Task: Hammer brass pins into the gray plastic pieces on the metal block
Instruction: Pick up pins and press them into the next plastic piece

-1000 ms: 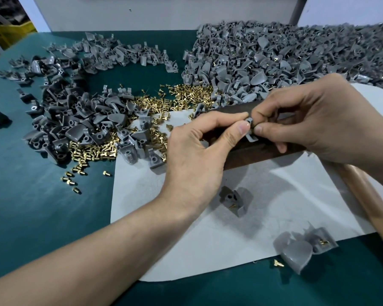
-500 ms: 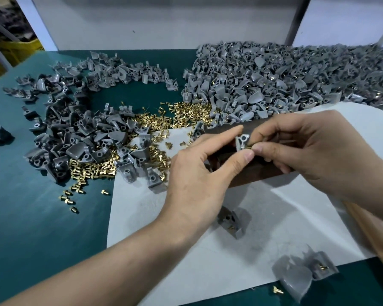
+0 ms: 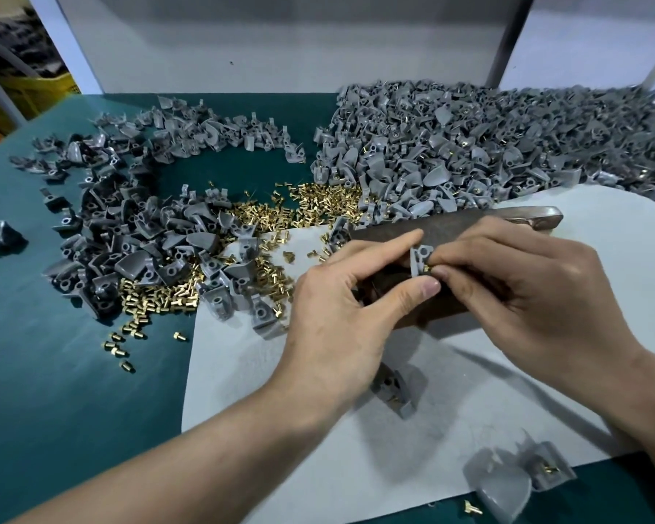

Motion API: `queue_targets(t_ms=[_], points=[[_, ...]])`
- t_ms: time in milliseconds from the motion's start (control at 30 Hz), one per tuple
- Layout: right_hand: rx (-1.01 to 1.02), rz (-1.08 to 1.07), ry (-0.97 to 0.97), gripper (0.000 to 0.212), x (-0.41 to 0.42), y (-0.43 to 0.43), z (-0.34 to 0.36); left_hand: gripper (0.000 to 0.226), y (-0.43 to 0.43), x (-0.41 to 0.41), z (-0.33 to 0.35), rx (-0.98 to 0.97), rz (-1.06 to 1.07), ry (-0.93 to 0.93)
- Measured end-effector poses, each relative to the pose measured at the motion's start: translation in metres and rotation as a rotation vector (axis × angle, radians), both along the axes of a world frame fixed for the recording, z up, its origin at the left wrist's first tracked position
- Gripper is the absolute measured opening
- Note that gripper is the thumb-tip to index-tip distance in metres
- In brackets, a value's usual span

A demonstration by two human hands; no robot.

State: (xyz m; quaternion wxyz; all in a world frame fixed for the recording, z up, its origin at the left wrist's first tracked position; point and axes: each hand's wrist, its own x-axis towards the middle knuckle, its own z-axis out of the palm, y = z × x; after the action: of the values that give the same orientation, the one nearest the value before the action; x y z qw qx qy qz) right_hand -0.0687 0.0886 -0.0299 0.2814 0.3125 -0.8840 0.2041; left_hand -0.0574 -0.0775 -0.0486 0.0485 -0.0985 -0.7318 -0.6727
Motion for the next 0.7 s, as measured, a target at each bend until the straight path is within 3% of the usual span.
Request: queue_targets(t_ms=[700], points=[[-0.083, 0.047, -0.049, 0.012, -0.0038, 0.0021, 0.0007, 0.036, 0.001, -0.0017, 0.0006, 0.093, 0.042, -0.013]])
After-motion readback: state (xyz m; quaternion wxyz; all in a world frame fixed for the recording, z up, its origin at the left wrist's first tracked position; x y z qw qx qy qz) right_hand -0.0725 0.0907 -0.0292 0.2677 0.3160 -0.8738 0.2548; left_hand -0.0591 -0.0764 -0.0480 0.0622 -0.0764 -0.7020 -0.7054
